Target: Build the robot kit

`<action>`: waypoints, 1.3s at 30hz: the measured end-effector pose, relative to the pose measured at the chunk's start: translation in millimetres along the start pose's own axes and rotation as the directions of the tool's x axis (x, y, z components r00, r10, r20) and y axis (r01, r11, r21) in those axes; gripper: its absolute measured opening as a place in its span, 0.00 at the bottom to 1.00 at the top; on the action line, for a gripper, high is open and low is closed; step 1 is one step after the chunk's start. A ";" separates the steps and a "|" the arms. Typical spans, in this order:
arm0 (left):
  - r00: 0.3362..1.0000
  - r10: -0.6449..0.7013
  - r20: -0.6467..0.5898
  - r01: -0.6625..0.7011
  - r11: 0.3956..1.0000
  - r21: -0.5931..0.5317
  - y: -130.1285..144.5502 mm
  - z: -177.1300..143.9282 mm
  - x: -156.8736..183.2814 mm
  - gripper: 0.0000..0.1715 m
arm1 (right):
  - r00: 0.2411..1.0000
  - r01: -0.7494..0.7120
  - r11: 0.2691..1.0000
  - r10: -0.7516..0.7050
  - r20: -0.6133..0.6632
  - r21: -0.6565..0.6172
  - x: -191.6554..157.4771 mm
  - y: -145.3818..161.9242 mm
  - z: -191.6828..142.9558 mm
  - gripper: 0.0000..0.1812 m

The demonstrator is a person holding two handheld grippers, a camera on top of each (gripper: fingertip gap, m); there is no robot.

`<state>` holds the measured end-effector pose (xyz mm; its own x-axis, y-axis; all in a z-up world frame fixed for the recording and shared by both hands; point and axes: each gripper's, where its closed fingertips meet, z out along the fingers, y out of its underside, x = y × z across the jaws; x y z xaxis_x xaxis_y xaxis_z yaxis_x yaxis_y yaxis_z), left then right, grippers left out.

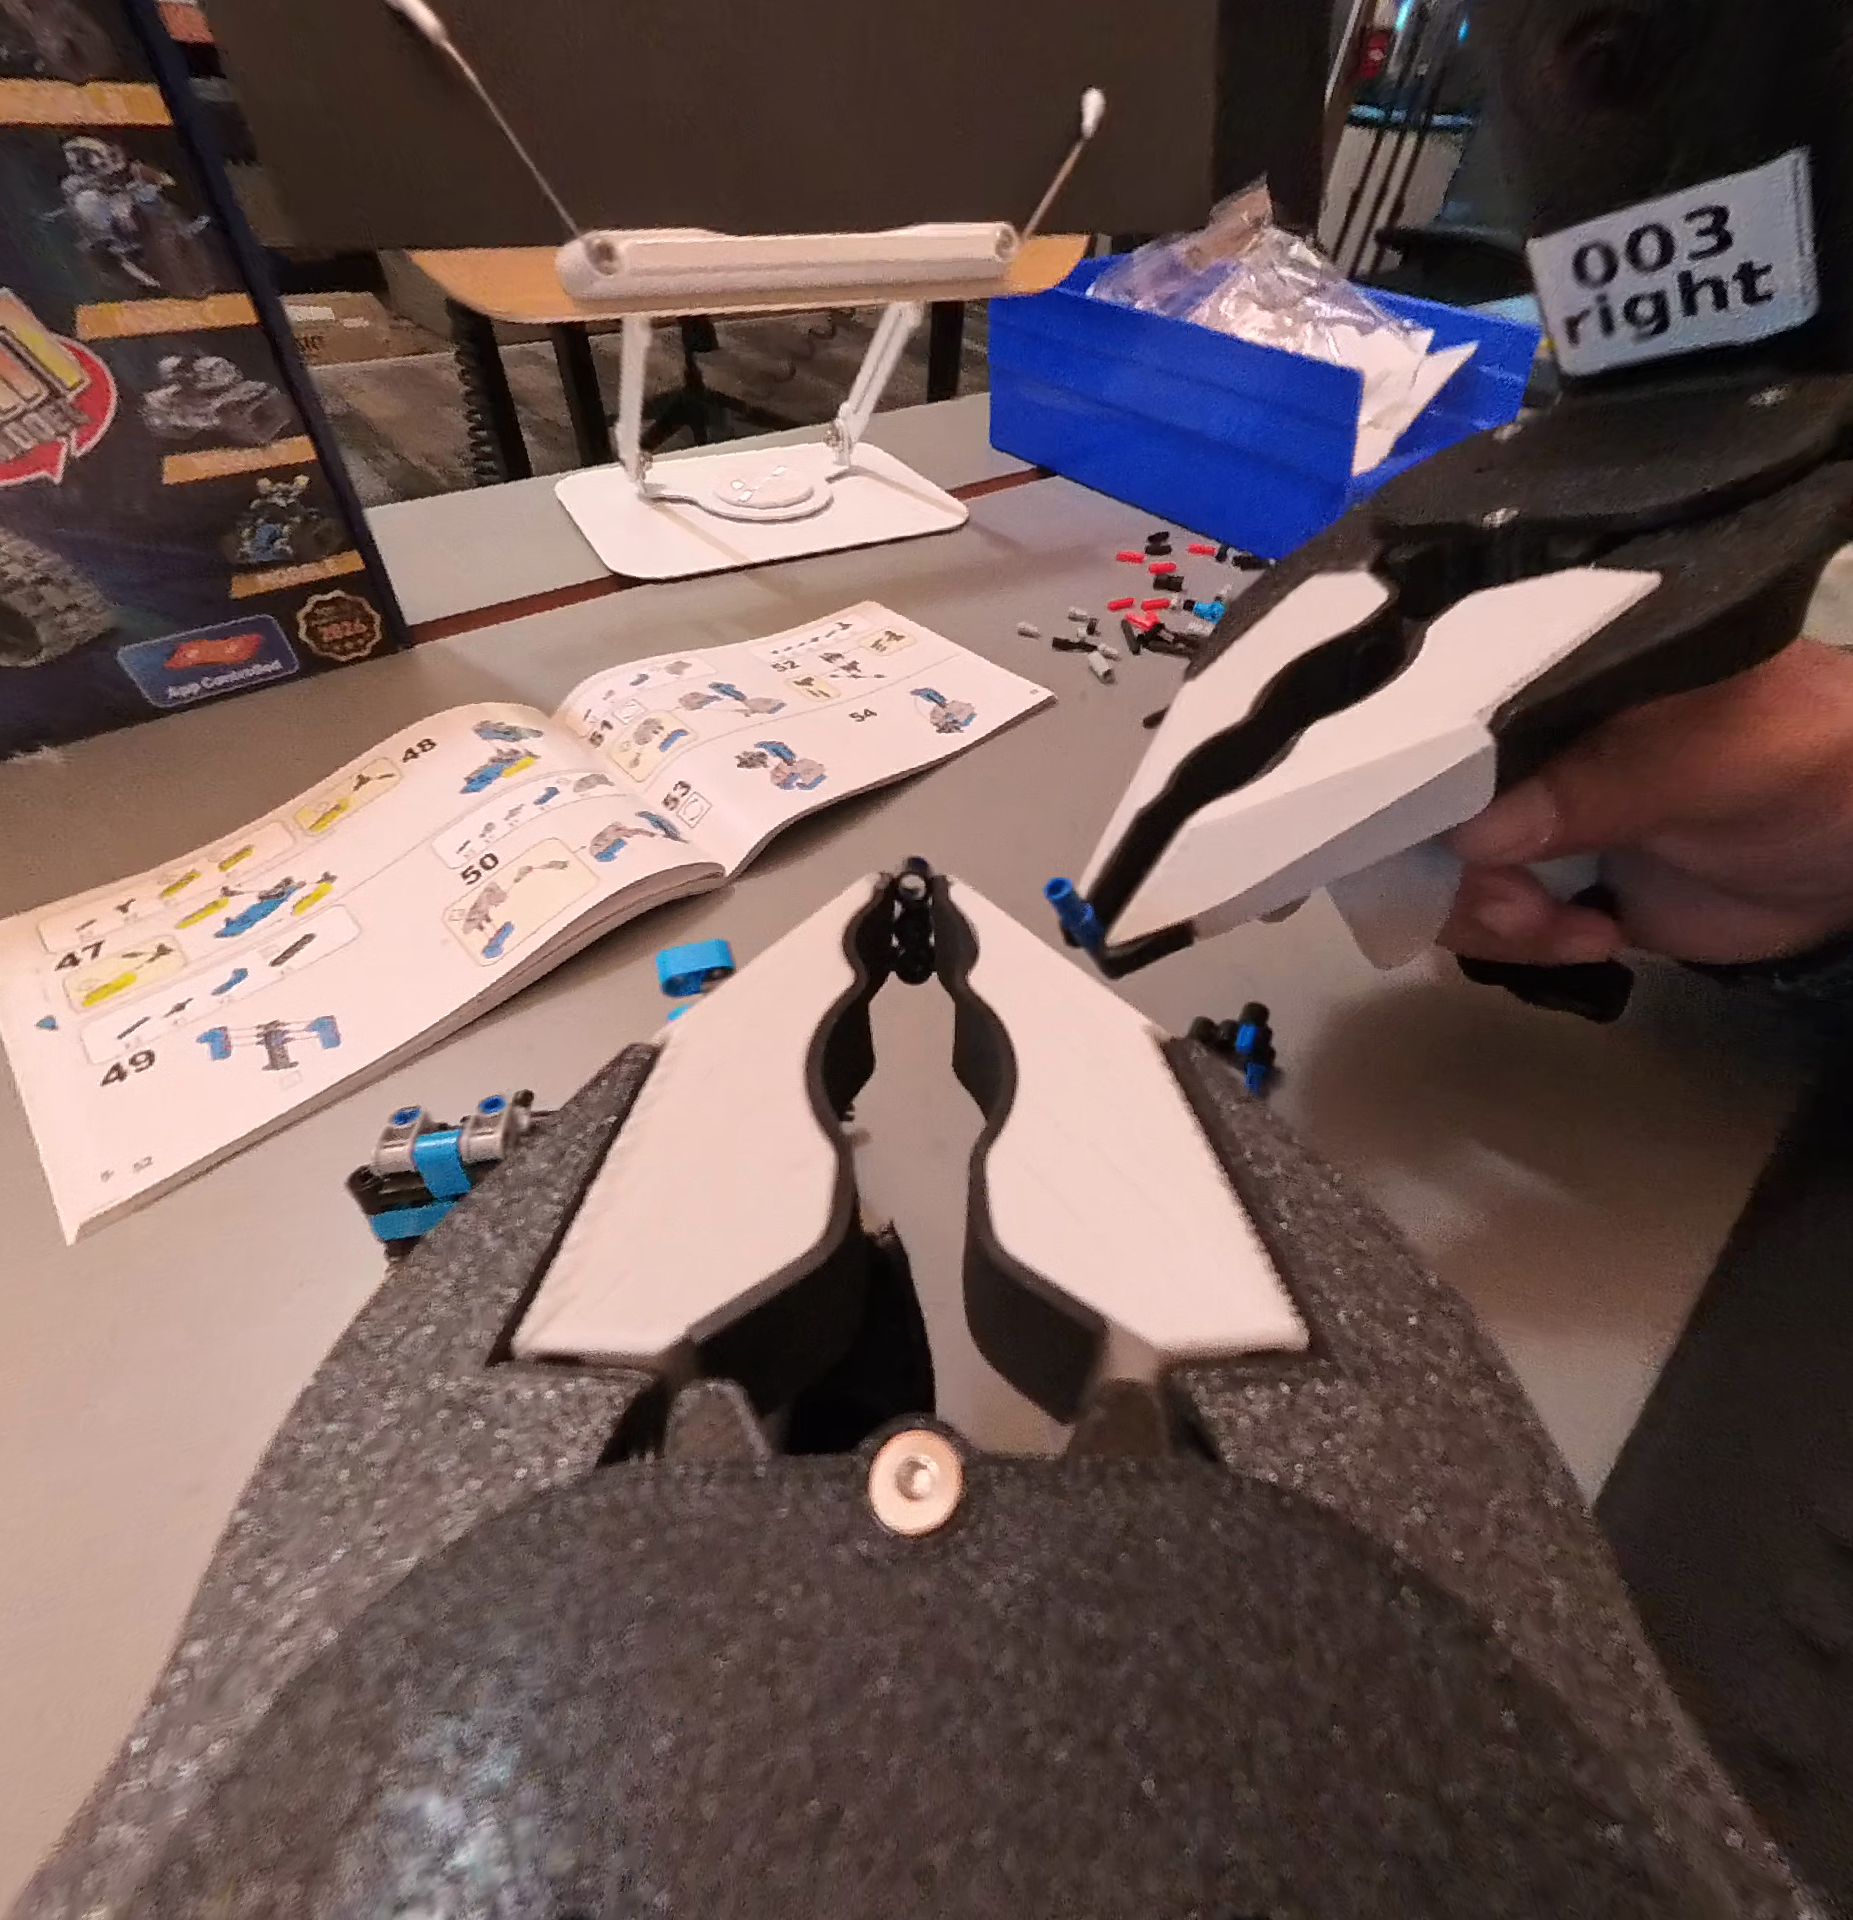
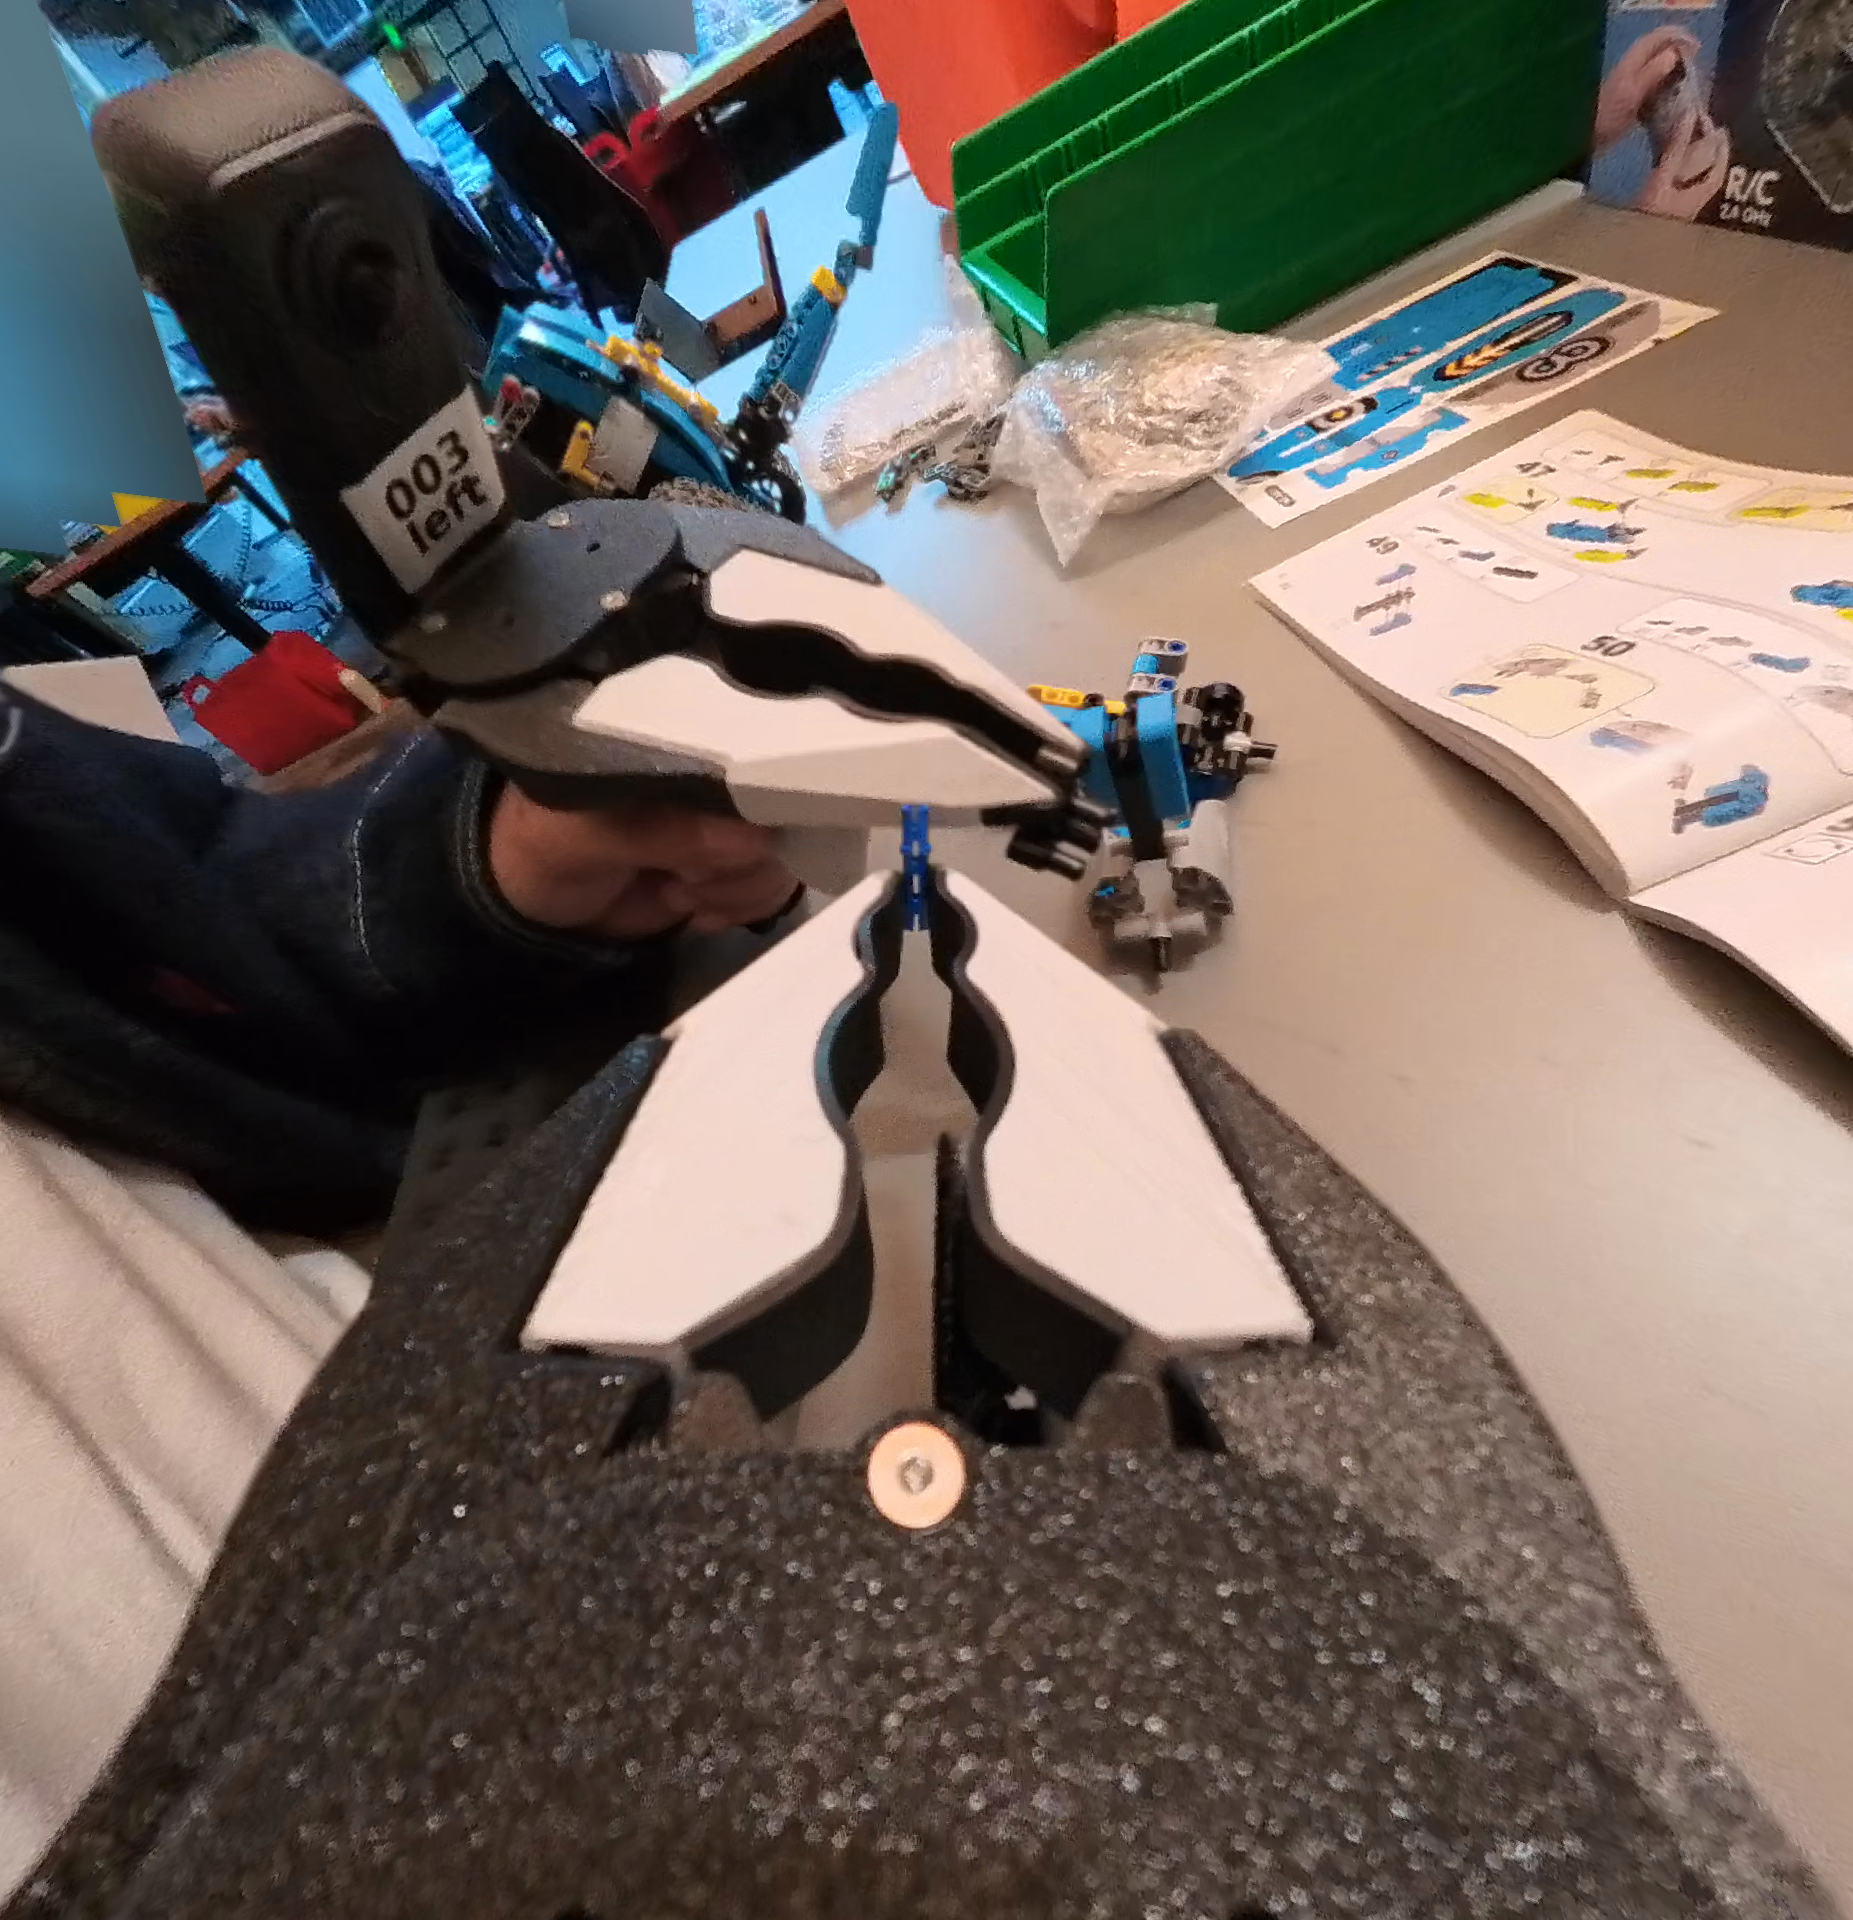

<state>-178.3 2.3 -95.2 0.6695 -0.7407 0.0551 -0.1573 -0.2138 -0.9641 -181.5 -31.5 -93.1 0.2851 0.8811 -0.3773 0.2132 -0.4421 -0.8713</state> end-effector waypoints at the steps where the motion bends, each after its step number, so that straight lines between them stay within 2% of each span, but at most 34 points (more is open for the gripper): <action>1: 1.000 0.024 -0.002 -0.024 1.000 -0.005 0.4 0.7 3.2 0.04 | 1.000 0.008 1.000 -0.008 -0.016 0.009 -0.6 -0.8 0.8 0.02; 6: 0.991 0.129 0.046 -0.128 0.992 -0.019 -0.1 1.5 9.2 0.04 | 0.992 0.080 0.997 -0.078 -0.101 0.008 2.6 -0.2 0.6 0.02; 11: 0.971 0.215 0.101 -0.212 0.977 -0.036 -0.7 1.8 9.9 0.04 | 0.995 0.004 0.999 -0.001 -0.099 0.038 2.9 0.2 -1.0 0.02; 13: 0.946 0.292 0.140 -0.286 0.956 -0.062 0.4 2.4 9.1 0.04 | 0.996 -0.043 0.998 0.046 -0.071 0.046 3.6 2.4 -0.3 0.02; 16: 0.884 0.438 0.164 -0.430 0.899 -0.082 -0.6 1.6 13.6 0.04 | 0.977 -0.205 0.977 0.202 0.060 0.051 1.4 6.6 -1.3 0.02; 18: 0.812 0.564 0.152 -0.559 0.825 -0.078 -1.3 -0.1 23.3 0.04 | 0.955 -0.266 0.964 0.261 0.139 0.015 -0.8 11.6 -3.2 0.02; 21: 0.679 0.721 0.139 -0.717 0.692 -0.089 2.6 0.4 38.7 0.04 | 0.987 -0.131 0.989 0.136 0.082 -0.062 3.4 23.8 -3.1 0.01; 22: 0.658 0.740 0.138 -0.733 0.672 -0.107 5.4 1.9 38.9 0.04 | 0.996 -0.077 0.993 0.081 0.041 -0.089 6.0 27.0 -3.1 0.01; 24: 0.679 0.723 0.131 -0.716 0.691 -0.100 5.3 2.6 39.6 0.04 | 1.000 -0.011 0.994 0.011 -0.001 -0.109 8.9 28.8 -4.4 0.01; 26: 0.728 0.675 0.118 -0.673 0.737 -0.067 1.4 0.6 39.7 0.04 | 1.000 -0.012 0.997 0.013 0.011 -0.075 6.3 24.1 -4.9 0.01; 29: 0.891 0.452 0.032 -0.453 0.891 0.033 -9.1 -5.2 36.9 0.04 | 0.999 0.041 0.999 -0.040 0.029 -0.032 -0.5 16.0 -7.6 0.01; 32: 0.976 0.217 -0.027 -0.212 0.970 0.122 -23.4 -15.7 21.1 0.04 | 0.997 0.072 0.997 -0.072 0.023 0.020 -2.0 4.0 -15.9 0.01; 34: 0.988 0.079 -0.133 -0.061 0.988 0.139 -24.3 -16.9 23.0 0.04 | 0.996 0.085 0.994 -0.087 0.014 0.068 -0.9 -4.7 -22.4 0.01; 36: 0.965 -0.021 -0.261 0.061 0.987 0.147 -27.4 -18.9 34.2 0.04 | 0.993 0.098 0.989 -0.105 0.057 0.112 -8.2 -12.5 -27.5 0.01; 39: 0.960 -0.030 -0.279 0.075 0.985 0.154 -28.7 -19.9 36.3 0.04 | 0.985 0.171 0.983 -0.173 0.023 0.070 -5.1 -7.4 -28.2 0.01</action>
<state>-164.0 -31.1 -60.3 0.4447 -0.8824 0.1539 0.0069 -0.1685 -0.9857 -158.2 -37.5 -75.9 0.2224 0.9479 -0.2280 0.1926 -0.2720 -0.9428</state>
